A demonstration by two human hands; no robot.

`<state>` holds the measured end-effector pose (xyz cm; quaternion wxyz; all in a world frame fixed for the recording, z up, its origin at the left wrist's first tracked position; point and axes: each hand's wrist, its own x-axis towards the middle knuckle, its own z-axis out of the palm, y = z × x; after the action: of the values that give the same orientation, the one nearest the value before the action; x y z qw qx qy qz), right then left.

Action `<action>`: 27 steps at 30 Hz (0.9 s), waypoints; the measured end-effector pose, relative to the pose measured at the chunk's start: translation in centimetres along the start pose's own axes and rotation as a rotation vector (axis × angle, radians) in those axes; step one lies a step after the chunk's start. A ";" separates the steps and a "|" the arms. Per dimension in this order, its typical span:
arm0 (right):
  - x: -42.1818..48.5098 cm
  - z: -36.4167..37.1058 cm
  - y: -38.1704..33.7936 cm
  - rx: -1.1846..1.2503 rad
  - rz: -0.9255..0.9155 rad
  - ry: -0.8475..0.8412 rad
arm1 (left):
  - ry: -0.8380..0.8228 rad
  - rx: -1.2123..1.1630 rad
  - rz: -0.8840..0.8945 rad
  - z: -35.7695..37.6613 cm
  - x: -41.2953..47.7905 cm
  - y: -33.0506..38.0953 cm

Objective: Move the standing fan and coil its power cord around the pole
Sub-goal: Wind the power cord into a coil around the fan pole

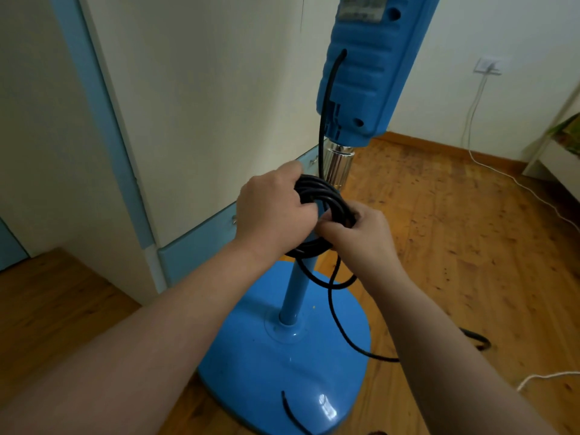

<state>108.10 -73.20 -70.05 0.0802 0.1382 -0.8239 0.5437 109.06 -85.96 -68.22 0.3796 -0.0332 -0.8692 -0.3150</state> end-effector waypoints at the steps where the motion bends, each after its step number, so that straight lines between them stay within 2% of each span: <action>1: 0.0 0.0 0.0 0.055 0.007 0.015 | -0.007 -0.046 -0.071 0.3 0.0 0.0; 5: -0.3 0.0 0.5 0.353 0.083 -0.041 | 0.001 -0.264 -0.413 1.0 0.3 -0.3; 8: -0.8 1.1 0.4 0.617 0.112 -0.066 | 0.042 -0.537 -0.697 1.1 0.4 -0.1; 11: -1.3 2.3 -0.2 0.793 0.036 0.013 | 0.054 -0.753 -0.820 1.3 0.0 0.7; 14: -1.2 2.5 -0.5 0.766 -0.030 0.045 | 0.056 -0.816 -0.786 1.4 0.0 1.1; 17: -1.0 2.0 -0.6 0.695 -0.067 0.055 | 0.029 -0.781 -0.721 1.2 0.1 1.3; 21: -0.6 1.3 -0.3 0.586 -0.093 0.053 | -0.134 -0.638 -0.595 0.4 0.8 0.6; 24: -0.4 0.7 -0.3 0.455 -0.143 -0.018 | -0.240 -0.524 -0.408 -0.9 1.6 0.1; 27: -0.2 -0.4 -0.6 0.207 -0.200 -0.186 | -0.398 -0.316 -0.136 -2.0 2.3 0.1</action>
<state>108.52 -73.04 -69.39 0.0426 0.2764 -0.7497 0.5998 108.81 -87.42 -65.57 0.1693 -0.0951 -0.8670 -0.4590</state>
